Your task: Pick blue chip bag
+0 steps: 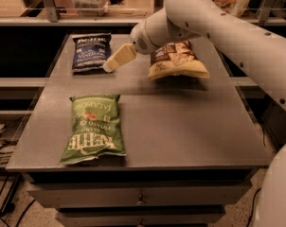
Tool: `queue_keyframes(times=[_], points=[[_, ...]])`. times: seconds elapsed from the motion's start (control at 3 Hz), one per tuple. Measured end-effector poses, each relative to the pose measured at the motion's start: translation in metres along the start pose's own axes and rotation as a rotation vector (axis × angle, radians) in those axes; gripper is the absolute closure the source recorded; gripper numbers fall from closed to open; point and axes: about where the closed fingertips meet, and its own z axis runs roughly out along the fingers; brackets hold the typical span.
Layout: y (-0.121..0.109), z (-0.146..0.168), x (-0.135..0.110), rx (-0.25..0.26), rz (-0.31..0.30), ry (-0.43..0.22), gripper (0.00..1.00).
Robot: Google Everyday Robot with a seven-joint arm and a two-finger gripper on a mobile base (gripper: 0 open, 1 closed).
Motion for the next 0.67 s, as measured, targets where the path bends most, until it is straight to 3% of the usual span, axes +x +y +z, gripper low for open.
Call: queue_keyframes(times=[0.33, 0.67], points=[[0.001, 0.002, 0.001, -0.006, 0.004, 0.001, 0.0], [0.004, 0.026, -0.005, -0.026, 0.035, -0.04, 0.0]])
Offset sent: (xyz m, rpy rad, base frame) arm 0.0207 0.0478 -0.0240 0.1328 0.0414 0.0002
